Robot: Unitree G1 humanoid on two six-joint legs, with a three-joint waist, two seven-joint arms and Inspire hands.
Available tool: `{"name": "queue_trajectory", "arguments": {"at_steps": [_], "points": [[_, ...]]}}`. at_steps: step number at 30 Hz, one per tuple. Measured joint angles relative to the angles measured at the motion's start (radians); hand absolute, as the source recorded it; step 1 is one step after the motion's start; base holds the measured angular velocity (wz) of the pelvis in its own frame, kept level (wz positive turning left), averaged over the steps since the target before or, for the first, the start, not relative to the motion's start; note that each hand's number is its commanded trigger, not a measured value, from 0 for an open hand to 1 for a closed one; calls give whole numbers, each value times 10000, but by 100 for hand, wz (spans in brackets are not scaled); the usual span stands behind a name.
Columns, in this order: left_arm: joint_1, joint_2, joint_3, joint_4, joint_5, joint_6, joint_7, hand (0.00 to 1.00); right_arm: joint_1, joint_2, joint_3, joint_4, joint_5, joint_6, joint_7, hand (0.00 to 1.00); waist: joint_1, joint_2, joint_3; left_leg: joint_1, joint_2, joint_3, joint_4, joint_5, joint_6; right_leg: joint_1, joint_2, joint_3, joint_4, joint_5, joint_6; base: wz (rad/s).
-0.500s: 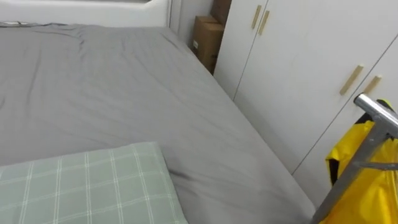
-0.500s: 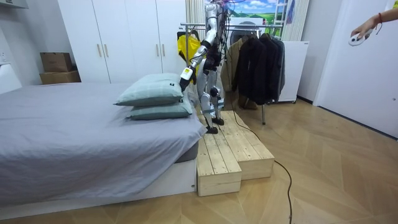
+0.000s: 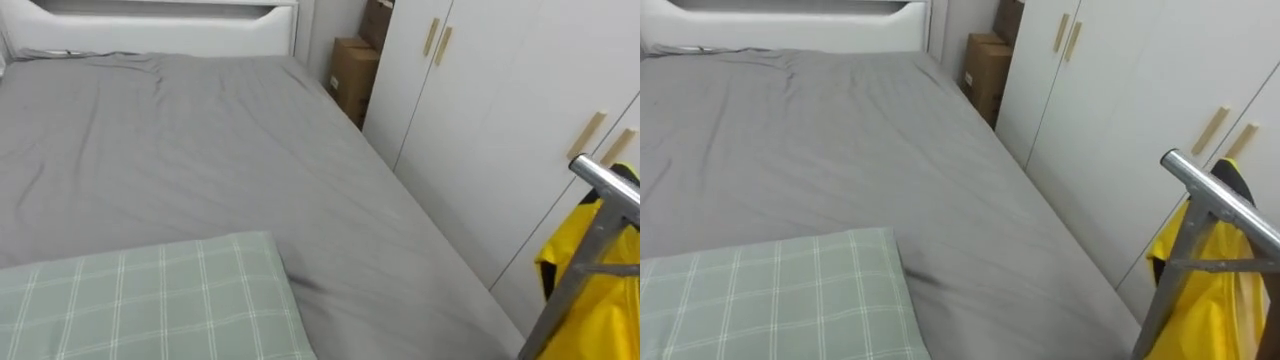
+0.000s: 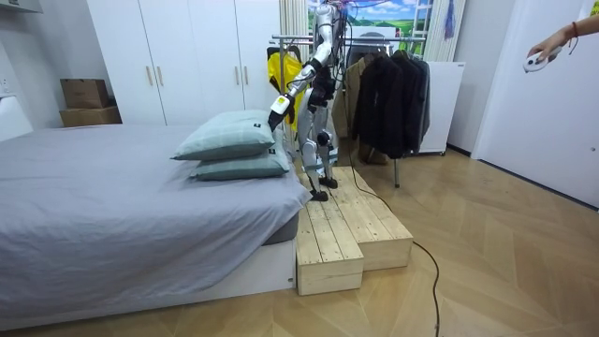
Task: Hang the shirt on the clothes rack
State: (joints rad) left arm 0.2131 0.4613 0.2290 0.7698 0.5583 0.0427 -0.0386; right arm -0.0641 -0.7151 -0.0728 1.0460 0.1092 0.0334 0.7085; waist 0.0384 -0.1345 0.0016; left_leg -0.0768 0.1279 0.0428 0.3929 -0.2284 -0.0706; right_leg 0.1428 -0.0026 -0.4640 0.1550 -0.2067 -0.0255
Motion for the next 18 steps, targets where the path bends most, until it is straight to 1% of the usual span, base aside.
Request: {"name": "queue_trajectory", "arguments": {"at_steps": [5, 9, 18], "points": [[28, 1, -7, -43, 2, 1, 0, 0, 101, 11, 0, 14, 48, 115, -48, 0, -12, 4, 2, -11, -2, 1, -2, 0, -1, -9, -4, -11, 21, -4, -7, 0], [260, 1, -7, -350, -1, 3, -26, 0, 159, 25, 1, 30, 48, 118, -151, 0, -47, -2, 0, -4, -4, 2, -14, 0, -1, -20, -4, -12, 49, -4, -10, 0], [325, 1, -43, -441, -13, 8, -129, 0, 159, 38, 11, 115, 77, 125, -305, 0, -41, -82, 5, 70, -8, 17, -14, 6, -8, -31, 0, -10, -18, -10, -21, 0]]}}
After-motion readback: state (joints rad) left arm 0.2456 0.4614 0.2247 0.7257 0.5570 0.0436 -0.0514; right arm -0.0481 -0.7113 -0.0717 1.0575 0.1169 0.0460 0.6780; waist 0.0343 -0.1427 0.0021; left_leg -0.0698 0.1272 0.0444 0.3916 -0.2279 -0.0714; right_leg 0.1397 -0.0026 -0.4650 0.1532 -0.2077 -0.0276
